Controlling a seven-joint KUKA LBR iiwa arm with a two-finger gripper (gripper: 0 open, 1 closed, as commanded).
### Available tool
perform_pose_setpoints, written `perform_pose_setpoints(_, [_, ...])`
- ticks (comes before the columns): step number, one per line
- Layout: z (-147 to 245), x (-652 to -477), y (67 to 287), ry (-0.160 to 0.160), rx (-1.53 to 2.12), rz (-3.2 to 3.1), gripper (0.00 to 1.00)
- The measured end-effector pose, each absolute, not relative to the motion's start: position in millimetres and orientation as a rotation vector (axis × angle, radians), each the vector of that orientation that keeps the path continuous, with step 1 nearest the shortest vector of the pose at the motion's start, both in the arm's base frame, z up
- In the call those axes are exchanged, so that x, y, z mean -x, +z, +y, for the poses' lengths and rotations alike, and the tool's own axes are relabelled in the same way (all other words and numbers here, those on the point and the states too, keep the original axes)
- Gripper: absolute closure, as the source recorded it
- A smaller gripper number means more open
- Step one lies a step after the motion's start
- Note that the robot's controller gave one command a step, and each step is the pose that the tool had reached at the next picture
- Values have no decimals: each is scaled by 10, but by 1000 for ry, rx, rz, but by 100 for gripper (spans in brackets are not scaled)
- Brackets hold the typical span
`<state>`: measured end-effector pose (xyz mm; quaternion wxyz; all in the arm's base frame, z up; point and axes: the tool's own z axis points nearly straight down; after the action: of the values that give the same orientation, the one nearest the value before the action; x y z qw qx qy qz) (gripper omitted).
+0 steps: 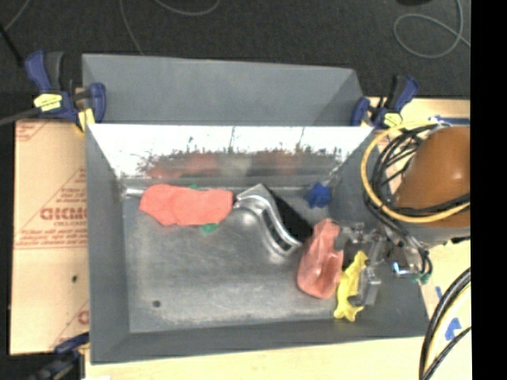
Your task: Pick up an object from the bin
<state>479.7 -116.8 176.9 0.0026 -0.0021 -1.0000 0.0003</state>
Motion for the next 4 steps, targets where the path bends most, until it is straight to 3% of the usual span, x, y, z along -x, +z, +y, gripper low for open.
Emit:
perform_pose_setpoints(1, [-1164, -4812, 1813, 3, 1, -3144, 0])
perform_pose_setpoints(2, [-1140, -4865, 1498, 7, -88, -3148, 0])
perform_pose_setpoints(3, [-1162, -4963, 960, 18, -128, -3181, 0])
perform_pose_setpoints(4, [-1162, -5011, 874, 24, -180, -3190, 0])
